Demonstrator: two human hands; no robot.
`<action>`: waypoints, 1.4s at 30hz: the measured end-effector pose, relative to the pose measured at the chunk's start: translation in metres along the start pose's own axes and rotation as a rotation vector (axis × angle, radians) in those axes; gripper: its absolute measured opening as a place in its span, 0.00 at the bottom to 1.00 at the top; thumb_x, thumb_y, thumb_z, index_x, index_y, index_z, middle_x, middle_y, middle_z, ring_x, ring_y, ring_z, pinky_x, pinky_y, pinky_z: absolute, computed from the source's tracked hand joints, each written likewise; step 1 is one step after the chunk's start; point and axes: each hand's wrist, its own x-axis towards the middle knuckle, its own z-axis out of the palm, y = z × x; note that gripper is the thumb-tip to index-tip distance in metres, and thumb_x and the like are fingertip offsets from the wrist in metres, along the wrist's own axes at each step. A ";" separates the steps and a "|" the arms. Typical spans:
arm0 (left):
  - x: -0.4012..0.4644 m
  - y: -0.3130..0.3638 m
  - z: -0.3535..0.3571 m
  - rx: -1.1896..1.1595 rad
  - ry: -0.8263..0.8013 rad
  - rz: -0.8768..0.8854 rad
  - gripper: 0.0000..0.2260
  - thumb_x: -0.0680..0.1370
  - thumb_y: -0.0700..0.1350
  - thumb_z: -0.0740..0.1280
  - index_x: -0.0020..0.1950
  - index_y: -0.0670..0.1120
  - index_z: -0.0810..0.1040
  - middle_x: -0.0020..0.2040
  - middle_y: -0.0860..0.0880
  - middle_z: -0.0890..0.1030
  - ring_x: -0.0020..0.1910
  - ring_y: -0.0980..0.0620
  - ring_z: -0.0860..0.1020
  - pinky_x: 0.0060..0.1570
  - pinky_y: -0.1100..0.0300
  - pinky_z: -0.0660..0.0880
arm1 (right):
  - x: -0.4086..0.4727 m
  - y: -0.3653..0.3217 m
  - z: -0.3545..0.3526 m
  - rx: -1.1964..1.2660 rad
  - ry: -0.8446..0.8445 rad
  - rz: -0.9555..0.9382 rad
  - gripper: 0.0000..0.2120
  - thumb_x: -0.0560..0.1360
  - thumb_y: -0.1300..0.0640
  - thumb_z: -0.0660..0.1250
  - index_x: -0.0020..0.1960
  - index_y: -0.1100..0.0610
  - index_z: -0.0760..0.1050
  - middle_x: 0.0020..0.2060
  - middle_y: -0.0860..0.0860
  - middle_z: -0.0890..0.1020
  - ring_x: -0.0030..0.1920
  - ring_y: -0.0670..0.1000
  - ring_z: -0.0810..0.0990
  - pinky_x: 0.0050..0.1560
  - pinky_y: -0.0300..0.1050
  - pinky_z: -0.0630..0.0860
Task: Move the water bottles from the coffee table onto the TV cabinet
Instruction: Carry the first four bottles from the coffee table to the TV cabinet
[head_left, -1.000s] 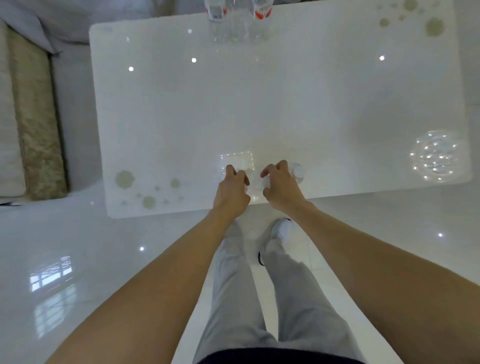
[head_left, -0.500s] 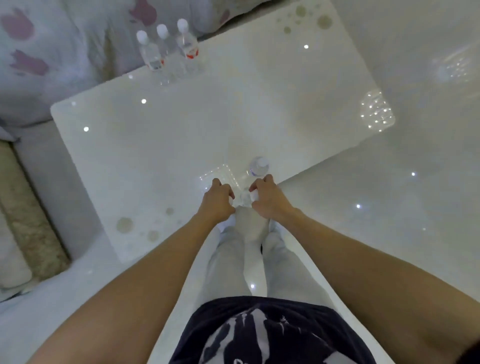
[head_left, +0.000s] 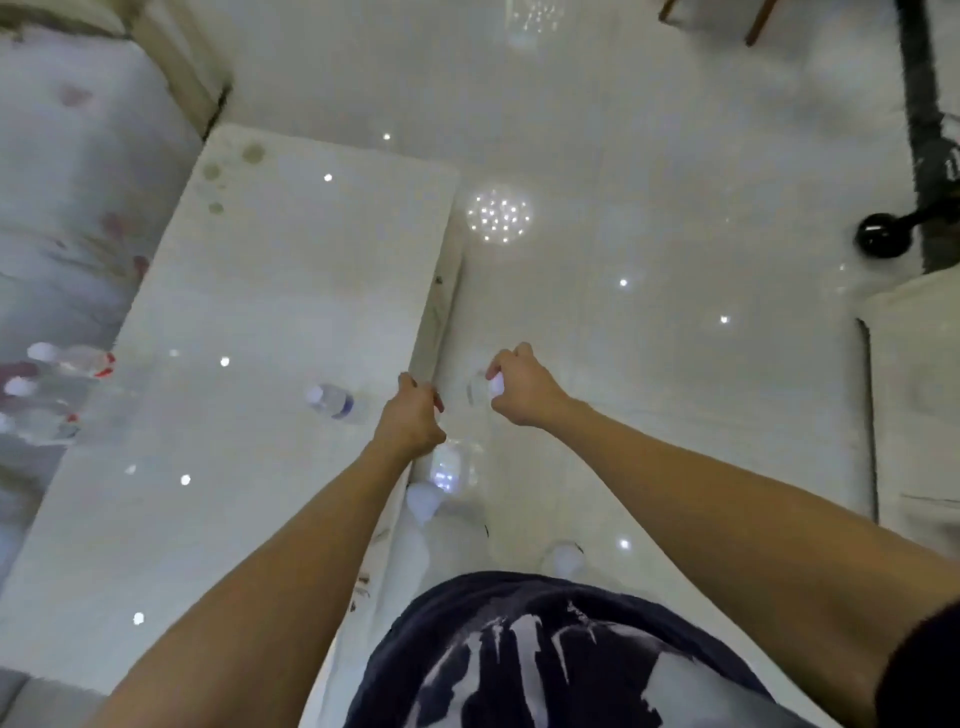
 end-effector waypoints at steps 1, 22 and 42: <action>0.004 0.025 0.003 0.037 0.006 0.036 0.16 0.68 0.39 0.74 0.54 0.43 0.75 0.60 0.41 0.68 0.48 0.38 0.78 0.51 0.53 0.76 | -0.009 0.019 -0.015 0.035 0.043 0.023 0.13 0.74 0.62 0.65 0.58 0.59 0.72 0.60 0.59 0.66 0.52 0.62 0.77 0.56 0.52 0.76; 0.081 0.610 0.122 0.418 -0.243 0.842 0.15 0.69 0.43 0.72 0.54 0.44 0.76 0.58 0.43 0.70 0.51 0.41 0.77 0.52 0.54 0.74 | -0.165 0.442 -0.297 0.363 0.545 0.719 0.16 0.71 0.61 0.69 0.58 0.58 0.74 0.61 0.58 0.68 0.55 0.60 0.77 0.57 0.47 0.74; 0.163 1.051 0.248 0.796 -0.451 1.184 0.15 0.68 0.43 0.73 0.53 0.44 0.75 0.55 0.44 0.70 0.51 0.42 0.76 0.48 0.57 0.71 | -0.214 0.763 -0.483 0.701 0.690 1.069 0.14 0.70 0.60 0.69 0.56 0.58 0.77 0.60 0.58 0.72 0.54 0.58 0.78 0.48 0.43 0.74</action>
